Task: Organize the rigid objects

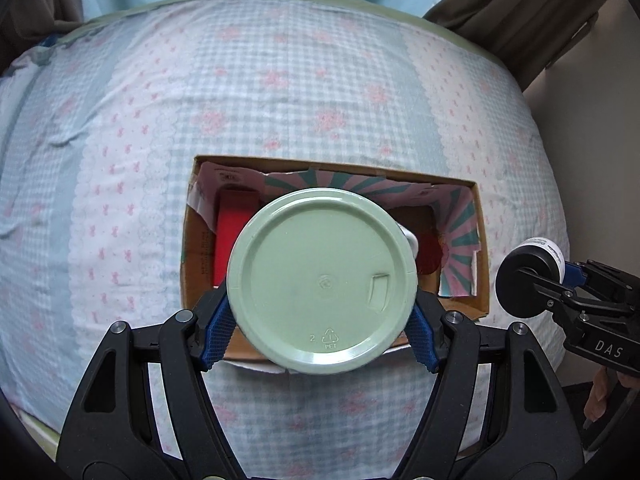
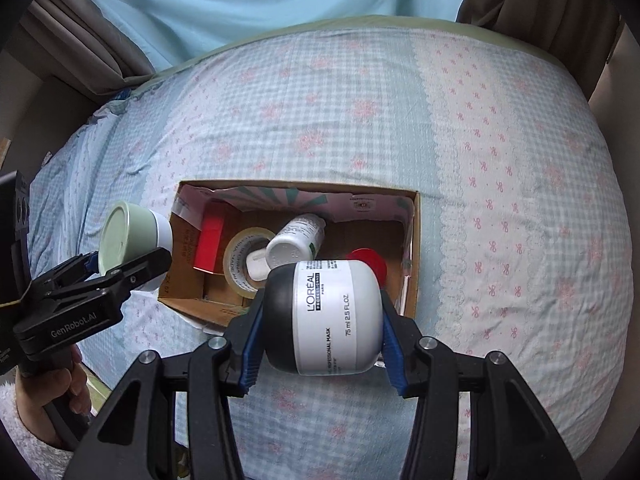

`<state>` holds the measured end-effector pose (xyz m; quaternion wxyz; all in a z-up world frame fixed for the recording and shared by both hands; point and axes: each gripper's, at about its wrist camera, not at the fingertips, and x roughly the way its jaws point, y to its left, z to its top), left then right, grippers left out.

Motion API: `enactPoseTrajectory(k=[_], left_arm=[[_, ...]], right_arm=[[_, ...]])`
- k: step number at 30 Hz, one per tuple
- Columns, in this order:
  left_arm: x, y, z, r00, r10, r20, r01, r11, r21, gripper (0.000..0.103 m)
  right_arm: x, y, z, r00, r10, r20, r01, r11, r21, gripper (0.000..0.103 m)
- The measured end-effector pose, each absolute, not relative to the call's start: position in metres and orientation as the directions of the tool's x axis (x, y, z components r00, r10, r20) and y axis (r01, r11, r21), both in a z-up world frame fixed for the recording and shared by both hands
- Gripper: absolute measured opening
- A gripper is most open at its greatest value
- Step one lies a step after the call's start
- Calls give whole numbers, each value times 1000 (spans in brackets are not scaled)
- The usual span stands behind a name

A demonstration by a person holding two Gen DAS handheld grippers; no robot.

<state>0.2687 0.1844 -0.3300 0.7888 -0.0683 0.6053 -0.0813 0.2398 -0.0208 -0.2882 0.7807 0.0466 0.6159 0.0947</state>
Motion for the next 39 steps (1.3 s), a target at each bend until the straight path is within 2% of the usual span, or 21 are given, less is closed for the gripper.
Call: enactPoseTrajectory(k=[9,17,18,19,20,21,23,29,39], left_arm=[[290,162,-411,96,-180,-979,65,983,-174,69],[291,155,-431,66,-132,-989,88,988,-126,69],[291,154,-427,74,-138,-988,95,987,-130,76],[291,154,-423,81,-142,-987,102,986,-134,99],[291,154,-418,89,-137,-987,113,986,-126,102],[290,153,-413,102,-125,-987,125,986,-112,103],[288,155,-408,106,-105,-989,144,986,-89,103],[280,170,-393,126,-102,-987,108,990,-88,103],[246,179,-348,204,-111,-973,96,991,-93,103]], right_arm=[[254,-22,-364,101,211,-972,-116,973,199,46],[249,-15,-397,46,201,-978,-155,969,192,47],[248,-15,-399,45,198,-979,-163,968,188,47],[247,-14,-400,42,191,-981,-170,969,181,47],[246,-13,-400,44,193,-980,-176,967,182,55],[245,-14,-399,48,194,-980,-178,967,182,76],[243,-15,-394,69,199,-978,-178,967,184,103],[234,-24,-378,126,147,-981,-148,981,127,103],[216,-30,-341,192,172,-966,-94,983,157,103]])
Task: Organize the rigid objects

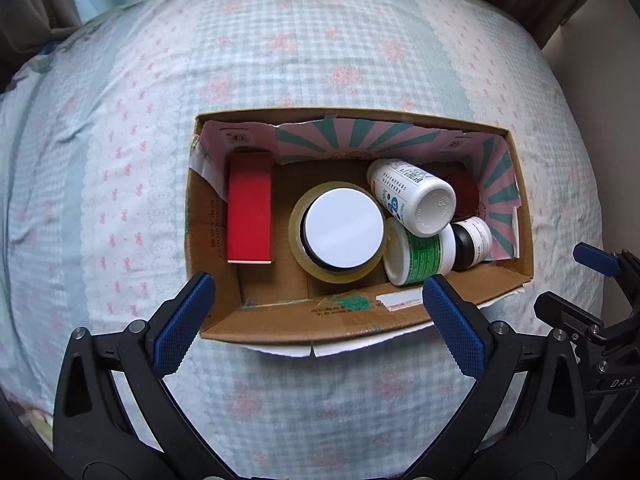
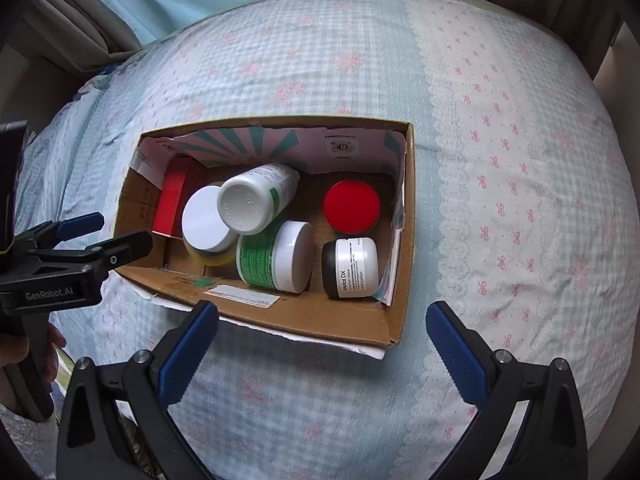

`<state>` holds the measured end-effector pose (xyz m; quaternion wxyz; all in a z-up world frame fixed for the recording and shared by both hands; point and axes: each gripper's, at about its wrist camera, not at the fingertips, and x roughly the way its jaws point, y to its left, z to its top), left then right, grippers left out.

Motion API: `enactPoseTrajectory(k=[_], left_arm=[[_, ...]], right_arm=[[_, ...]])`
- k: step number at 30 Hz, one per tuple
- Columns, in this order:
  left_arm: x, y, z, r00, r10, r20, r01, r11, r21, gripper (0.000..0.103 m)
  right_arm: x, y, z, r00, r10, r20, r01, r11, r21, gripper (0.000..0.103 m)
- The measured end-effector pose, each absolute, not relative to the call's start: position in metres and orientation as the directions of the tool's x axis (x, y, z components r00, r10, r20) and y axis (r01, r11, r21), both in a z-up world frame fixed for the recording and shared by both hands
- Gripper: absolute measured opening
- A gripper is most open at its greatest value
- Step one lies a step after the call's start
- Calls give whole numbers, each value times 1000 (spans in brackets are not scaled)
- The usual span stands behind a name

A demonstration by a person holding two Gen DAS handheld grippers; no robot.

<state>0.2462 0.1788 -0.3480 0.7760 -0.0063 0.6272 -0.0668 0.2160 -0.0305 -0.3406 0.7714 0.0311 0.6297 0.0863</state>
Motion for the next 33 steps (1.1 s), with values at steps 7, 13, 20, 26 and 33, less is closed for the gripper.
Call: enactPoseTrajectory(k=[7,13,20,26,33], left_arm=[[214,183,-304,278,-133,-951,88,990,-112,103],[183,177,-239,370,-137,-919,71,990,-119,103],[136,159,-140,564,-122,-817,60,992,-107,103],[96,139,-62,702,-110,-703,55,994,-99,103],[58,117,-8,799,-118,-589,77,993,-95,103]], right_arm=[[189,-28,-298,260,165,-951,-87,985,148,103],[165,-32,-252,313,179,-933,-71,984,165,103],[135,-49,-174,420,166,-892,-65,986,153,103],[103,-70,-83,570,111,-814,-61,994,92,103],[67,-94,-13,703,43,-710,-27,999,35,103]])
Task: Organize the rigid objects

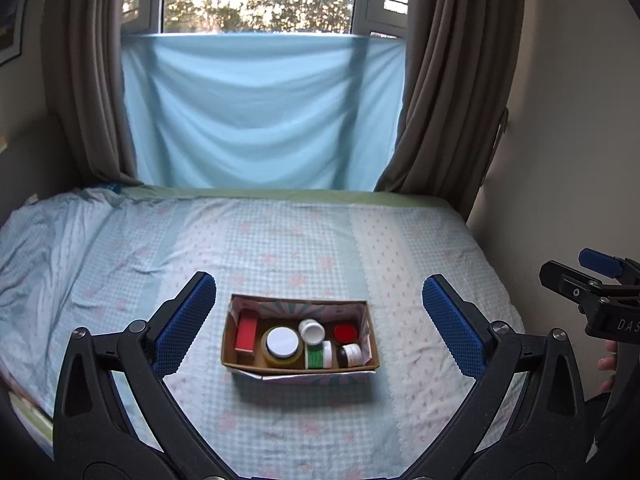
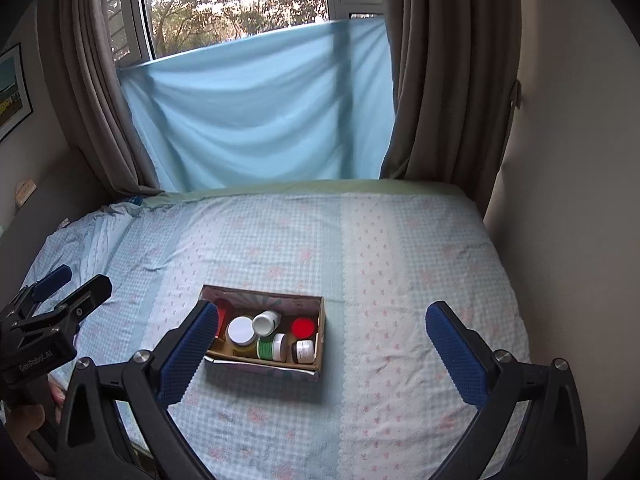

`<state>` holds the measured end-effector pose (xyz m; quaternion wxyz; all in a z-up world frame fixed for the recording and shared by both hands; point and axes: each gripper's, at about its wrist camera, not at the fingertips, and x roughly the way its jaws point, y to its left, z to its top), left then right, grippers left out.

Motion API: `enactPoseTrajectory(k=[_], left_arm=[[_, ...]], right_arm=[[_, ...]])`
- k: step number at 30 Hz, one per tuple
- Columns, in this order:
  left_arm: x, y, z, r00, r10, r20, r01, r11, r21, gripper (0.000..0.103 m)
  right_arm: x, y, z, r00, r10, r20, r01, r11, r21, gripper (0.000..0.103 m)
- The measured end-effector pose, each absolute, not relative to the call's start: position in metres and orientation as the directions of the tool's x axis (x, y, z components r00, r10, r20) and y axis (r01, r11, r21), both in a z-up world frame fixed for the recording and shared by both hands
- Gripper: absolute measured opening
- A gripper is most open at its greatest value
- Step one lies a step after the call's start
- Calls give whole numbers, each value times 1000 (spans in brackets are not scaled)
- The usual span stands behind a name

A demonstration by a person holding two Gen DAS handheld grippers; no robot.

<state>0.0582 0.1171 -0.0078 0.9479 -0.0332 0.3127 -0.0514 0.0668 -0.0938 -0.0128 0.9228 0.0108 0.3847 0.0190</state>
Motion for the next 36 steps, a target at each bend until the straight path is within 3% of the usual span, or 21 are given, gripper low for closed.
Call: enactPoseTrajectory(k=[13,36], left_arm=[[29,98,8,859,-110,-499,93,994,-60,103],[29,102,10,864,-82,-497,67,997,-47,103]], right_arm=[[37,-106,12,791,-25,-611,13,1000,-24,103],[39,-106,11,792,-16,-610,9,1000,-16,103]])
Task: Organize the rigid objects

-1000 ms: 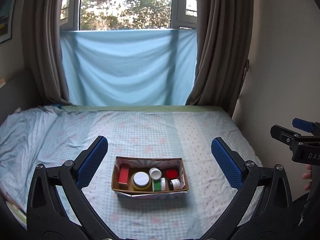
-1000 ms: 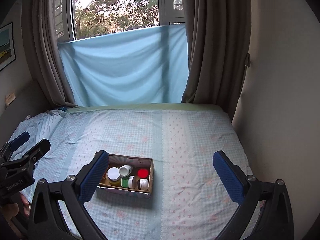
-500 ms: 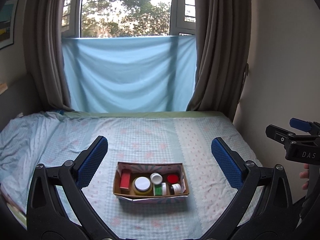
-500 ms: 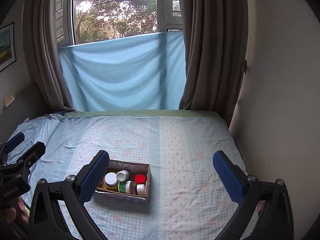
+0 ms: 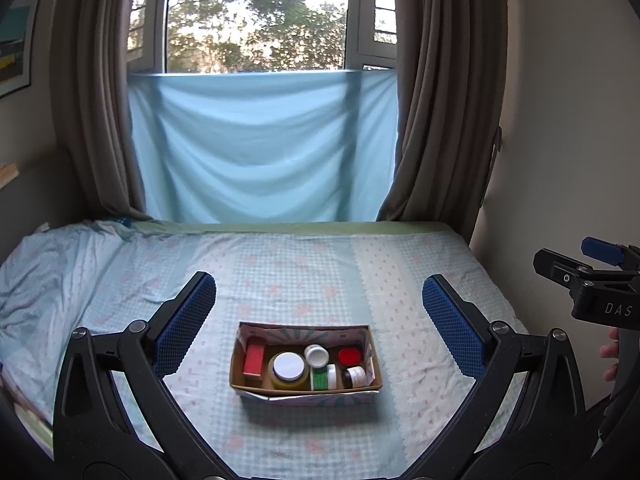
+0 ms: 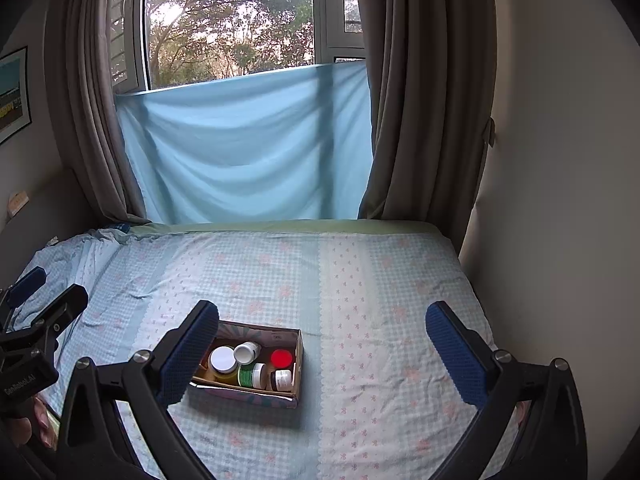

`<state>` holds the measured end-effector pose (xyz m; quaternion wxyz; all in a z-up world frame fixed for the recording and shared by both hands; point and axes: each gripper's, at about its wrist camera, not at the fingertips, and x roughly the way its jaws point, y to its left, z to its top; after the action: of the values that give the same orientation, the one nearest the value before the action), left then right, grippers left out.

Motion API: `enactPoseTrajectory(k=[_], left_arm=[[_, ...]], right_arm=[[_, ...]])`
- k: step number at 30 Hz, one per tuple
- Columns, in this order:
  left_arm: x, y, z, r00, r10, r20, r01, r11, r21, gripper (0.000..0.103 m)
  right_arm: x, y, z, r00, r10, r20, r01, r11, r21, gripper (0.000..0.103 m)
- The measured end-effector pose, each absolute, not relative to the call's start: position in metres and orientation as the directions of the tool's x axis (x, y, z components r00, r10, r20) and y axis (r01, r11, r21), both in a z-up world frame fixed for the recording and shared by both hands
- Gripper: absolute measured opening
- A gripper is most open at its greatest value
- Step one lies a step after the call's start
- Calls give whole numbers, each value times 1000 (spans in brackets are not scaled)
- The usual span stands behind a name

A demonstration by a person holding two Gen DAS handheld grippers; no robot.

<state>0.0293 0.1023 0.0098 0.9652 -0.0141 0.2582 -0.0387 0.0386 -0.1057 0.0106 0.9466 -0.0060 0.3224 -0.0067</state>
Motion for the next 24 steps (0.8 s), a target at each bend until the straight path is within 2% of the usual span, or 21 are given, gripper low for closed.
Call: enactPoseTrajectory(k=[24], left_arm=[[19,103,13,879,-56,-473,50,998,-25,103]], right_arm=[[40,-100,11,793,-3,-609,-5,1000,-11,103]])
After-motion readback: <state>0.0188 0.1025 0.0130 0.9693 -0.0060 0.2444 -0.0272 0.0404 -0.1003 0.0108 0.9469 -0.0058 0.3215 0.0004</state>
